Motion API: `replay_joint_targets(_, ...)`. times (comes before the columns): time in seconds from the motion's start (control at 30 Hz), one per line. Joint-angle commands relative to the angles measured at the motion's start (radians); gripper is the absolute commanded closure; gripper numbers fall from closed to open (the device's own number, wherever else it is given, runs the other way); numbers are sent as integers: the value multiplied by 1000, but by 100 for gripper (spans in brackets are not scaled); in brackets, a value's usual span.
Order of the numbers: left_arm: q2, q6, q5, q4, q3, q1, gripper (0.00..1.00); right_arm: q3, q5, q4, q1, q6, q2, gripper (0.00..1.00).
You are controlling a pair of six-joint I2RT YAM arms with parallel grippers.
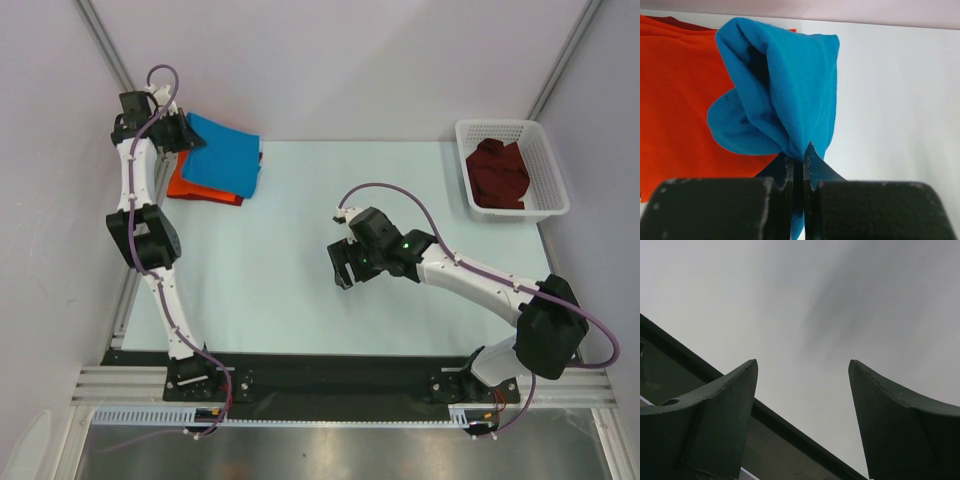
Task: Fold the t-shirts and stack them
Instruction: Neatly place the folded tshirt to the corner
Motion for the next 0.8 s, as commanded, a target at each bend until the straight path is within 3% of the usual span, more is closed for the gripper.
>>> replay_joint_targets(0.0, -67, 31, -50, 38, 58, 17, 100, 35, -1, 17, 0, -1, -1, 22)
replay_joint_targets(0.77, 4, 61, -193, 96, 71, 22, 100, 78, -4, 10, 2, 1, 68, 21)
